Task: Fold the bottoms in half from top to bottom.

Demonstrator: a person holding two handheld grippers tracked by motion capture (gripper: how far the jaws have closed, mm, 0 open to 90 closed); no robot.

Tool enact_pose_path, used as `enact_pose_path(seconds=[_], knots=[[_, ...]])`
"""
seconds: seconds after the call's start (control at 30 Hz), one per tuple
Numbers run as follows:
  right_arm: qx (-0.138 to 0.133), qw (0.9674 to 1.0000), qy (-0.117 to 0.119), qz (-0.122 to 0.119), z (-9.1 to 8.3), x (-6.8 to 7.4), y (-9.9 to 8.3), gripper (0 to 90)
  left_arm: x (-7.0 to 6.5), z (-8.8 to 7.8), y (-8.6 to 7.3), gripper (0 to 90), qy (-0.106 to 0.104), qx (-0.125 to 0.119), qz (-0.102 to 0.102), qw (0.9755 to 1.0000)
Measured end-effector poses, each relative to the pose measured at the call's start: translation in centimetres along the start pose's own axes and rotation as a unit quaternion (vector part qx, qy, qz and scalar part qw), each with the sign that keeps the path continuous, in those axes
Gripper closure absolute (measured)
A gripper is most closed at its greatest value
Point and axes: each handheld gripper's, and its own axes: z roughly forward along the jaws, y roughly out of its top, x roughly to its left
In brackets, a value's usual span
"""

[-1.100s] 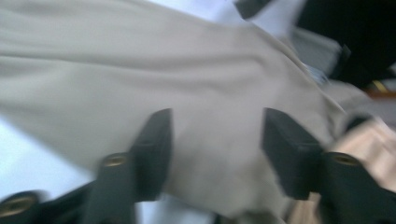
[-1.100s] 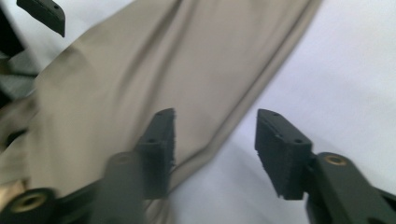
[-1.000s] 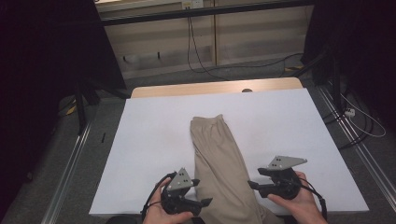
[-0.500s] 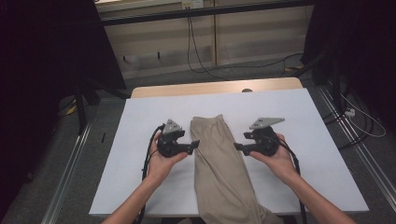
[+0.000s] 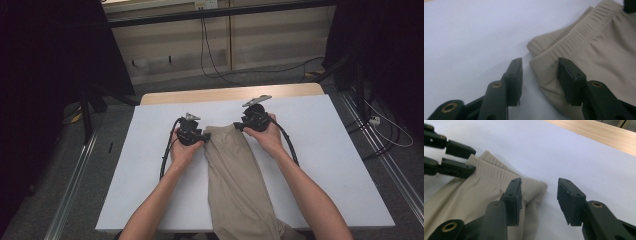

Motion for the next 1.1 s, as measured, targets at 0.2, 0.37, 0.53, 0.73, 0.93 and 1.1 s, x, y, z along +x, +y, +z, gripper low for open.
enact_pose_path(seconds=[0.2,0.37,0.53,0.73,0.93,1.1], knots=[[0.006,0.9994,-0.003,0.033,1.6,-1.1,0.6,63.6,-0.3,0.4,0.8,57.3,0.005,-0.002,0.031,0.9995],[0.032,0.9978,0.017,0.056,2.6,-1.4,-0.8,67.8,0.0,0.2,0.6,55.8,0.003,-0.004,0.005,1.0000],[0.039,0.9971,0.031,0.058,2.7,-1.1,-1.0,67.8,0.2,-0.7,0.6,60.6,-0.017,-0.021,-0.012,0.9996],[0.046,0.9967,0.041,0.053,2.7,-0.9,-1.2,66.1,0.7,-0.4,0.0,58.3,-0.013,-0.013,-0.020,0.9996],[0.042,0.9964,0.051,0.055,2.7,-1.1,-1.0,82.9,1.2,-0.3,0.0,49.0,-0.044,-0.024,-0.047,0.9976],[0.039,0.9963,0.057,0.052,2.3,-1.6,-1.3,83.7,0.7,0.0,0.5,51.2,-0.046,-0.032,-0.051,0.9971]])
